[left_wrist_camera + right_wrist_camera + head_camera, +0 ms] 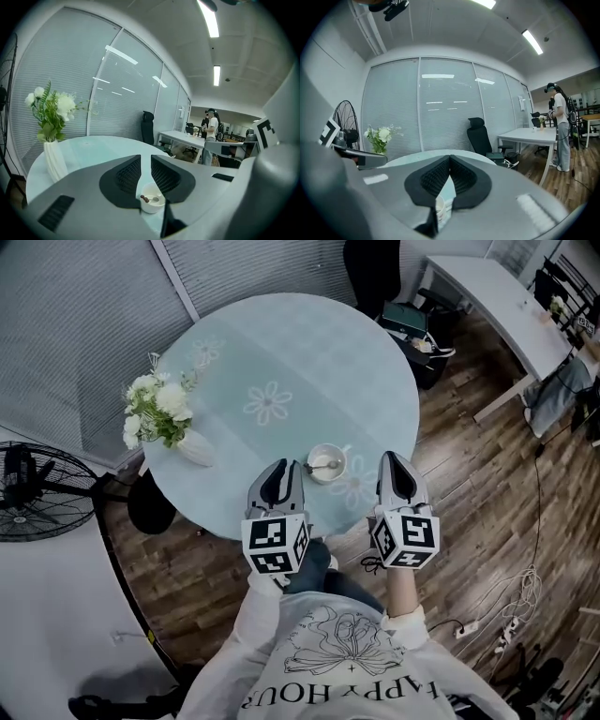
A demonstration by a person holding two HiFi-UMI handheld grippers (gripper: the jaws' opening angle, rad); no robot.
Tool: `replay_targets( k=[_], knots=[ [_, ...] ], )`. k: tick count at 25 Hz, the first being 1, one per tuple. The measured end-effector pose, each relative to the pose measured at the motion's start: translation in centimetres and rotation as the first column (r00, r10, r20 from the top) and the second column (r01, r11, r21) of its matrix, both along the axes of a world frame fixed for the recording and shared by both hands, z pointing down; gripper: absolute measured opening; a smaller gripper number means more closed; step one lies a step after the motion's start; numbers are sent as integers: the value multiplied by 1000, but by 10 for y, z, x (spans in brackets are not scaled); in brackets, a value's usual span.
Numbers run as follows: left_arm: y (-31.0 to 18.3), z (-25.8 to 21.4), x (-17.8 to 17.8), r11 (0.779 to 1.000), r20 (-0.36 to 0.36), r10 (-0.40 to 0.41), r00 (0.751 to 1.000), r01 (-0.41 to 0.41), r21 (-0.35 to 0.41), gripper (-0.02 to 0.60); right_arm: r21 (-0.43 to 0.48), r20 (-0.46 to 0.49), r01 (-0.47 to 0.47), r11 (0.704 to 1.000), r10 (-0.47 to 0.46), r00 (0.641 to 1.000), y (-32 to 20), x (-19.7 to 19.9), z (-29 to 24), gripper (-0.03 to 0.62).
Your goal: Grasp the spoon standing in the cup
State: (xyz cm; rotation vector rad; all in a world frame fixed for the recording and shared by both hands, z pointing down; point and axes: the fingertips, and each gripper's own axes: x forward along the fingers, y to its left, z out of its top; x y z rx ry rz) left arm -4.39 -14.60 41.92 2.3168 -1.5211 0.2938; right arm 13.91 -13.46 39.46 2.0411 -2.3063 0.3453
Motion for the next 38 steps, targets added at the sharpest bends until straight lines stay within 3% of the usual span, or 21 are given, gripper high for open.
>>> replay_targets(
  k=[16,38],
  knots=[
    [-32,64,16,985,7,66,998,-64,-163,77,-112,-2,-39,993,39,999,-34,7,49,11],
    [-25,135,36,935,16,133,991,-120,-333,126,-221,-9,-55,974,55,998,-40,10,98,11]
  ],
)
